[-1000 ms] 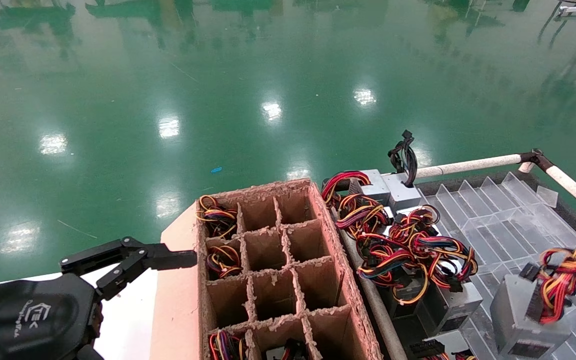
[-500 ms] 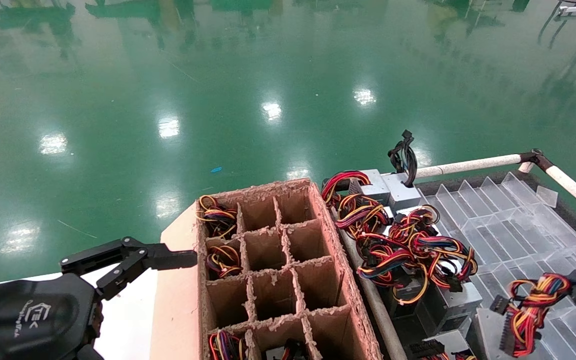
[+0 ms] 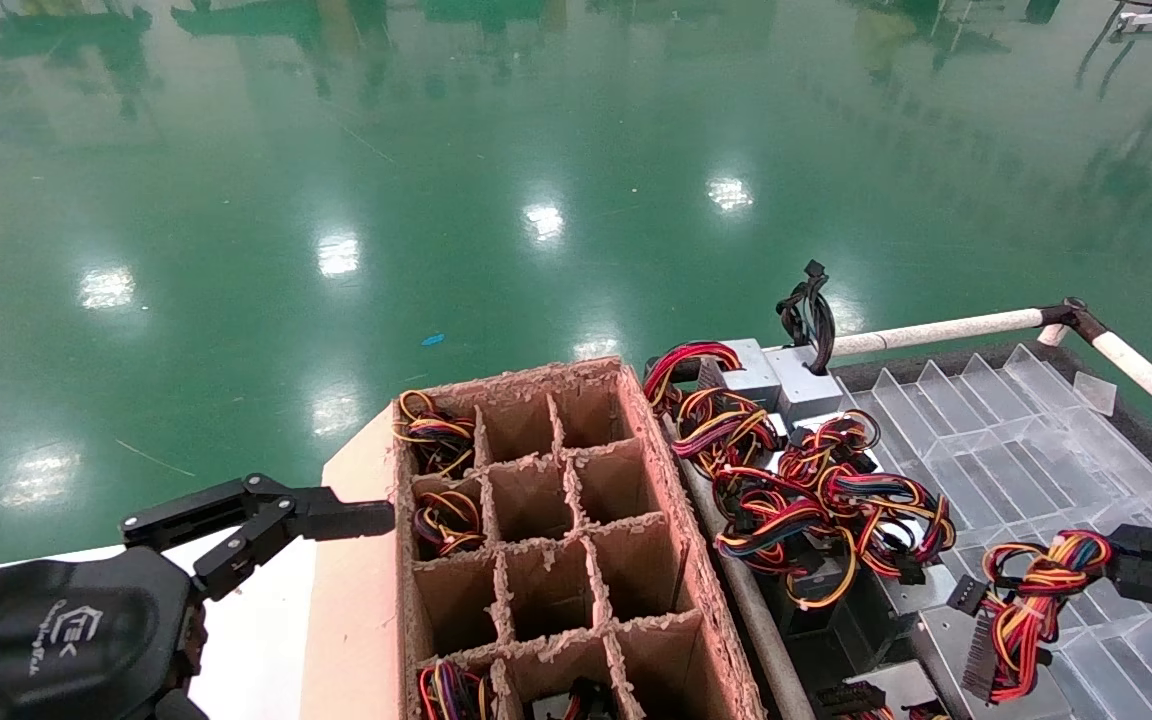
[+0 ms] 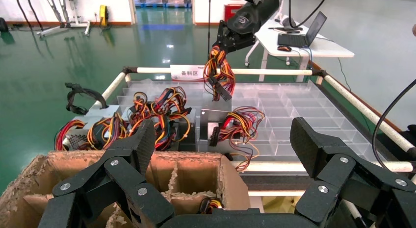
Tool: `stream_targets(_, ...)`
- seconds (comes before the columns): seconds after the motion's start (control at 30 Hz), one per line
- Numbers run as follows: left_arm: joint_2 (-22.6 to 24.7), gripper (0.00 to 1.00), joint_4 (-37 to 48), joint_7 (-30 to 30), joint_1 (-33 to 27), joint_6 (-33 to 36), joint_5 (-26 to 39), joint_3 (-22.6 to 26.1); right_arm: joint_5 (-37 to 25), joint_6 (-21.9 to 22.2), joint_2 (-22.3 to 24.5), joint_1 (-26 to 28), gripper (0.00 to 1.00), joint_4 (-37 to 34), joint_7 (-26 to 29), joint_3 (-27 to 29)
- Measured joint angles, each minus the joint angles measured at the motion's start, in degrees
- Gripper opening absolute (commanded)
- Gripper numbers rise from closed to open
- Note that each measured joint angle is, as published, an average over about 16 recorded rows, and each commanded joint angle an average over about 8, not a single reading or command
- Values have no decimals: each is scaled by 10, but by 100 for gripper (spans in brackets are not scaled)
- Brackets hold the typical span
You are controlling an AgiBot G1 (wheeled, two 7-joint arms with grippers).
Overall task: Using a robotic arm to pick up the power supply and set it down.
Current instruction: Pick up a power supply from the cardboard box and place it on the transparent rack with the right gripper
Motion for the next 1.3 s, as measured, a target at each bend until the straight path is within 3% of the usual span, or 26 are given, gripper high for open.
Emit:
stream_targets(0.73, 0, 100, 0, 0, 0, 0, 0, 0, 153, 7, -9, -140, 0, -144, -16, -11)
stream_targets(1.3, 0, 100, 0, 0, 0, 0, 0, 0, 194, 9, -25, -158, 0, -199, -26, 1)
